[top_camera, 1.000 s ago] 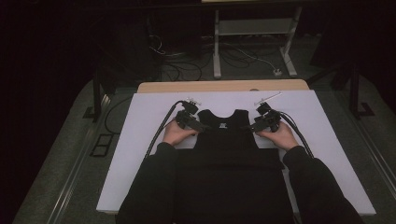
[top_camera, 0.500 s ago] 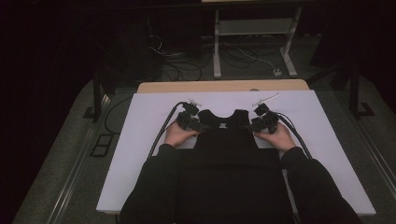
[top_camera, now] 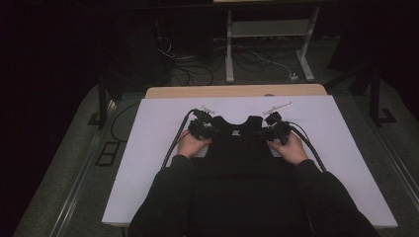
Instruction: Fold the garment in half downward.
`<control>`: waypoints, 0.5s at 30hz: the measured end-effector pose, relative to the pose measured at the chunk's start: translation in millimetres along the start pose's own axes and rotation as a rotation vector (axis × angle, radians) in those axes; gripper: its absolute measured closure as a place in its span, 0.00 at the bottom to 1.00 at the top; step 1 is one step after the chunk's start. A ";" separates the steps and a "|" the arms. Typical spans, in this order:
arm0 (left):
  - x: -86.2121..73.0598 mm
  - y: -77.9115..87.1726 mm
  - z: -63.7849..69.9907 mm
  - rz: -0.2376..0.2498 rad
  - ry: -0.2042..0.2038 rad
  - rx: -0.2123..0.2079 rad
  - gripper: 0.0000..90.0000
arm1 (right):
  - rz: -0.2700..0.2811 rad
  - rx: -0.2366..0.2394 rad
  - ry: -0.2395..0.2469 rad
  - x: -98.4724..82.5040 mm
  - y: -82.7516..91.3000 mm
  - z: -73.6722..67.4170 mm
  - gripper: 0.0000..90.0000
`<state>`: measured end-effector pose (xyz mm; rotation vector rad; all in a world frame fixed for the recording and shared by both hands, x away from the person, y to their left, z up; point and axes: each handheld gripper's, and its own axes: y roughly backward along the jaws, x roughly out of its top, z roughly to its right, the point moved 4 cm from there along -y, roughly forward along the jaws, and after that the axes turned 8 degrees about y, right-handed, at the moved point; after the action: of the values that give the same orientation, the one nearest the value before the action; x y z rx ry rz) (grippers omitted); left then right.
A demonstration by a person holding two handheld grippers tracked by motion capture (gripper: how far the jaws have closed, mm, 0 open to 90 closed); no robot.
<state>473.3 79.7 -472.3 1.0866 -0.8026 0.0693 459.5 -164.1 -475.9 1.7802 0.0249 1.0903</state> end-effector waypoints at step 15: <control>-6.0 11.3 12.4 0.025 0.010 -0.057 0.94 | 0.033 0.094 -0.068 -1.2 7.7 -6.0 0.92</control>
<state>457.4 77.1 -464.7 1.0218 -0.8052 0.0726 451.4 -164.1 -470.4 1.9071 0.0065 1.0668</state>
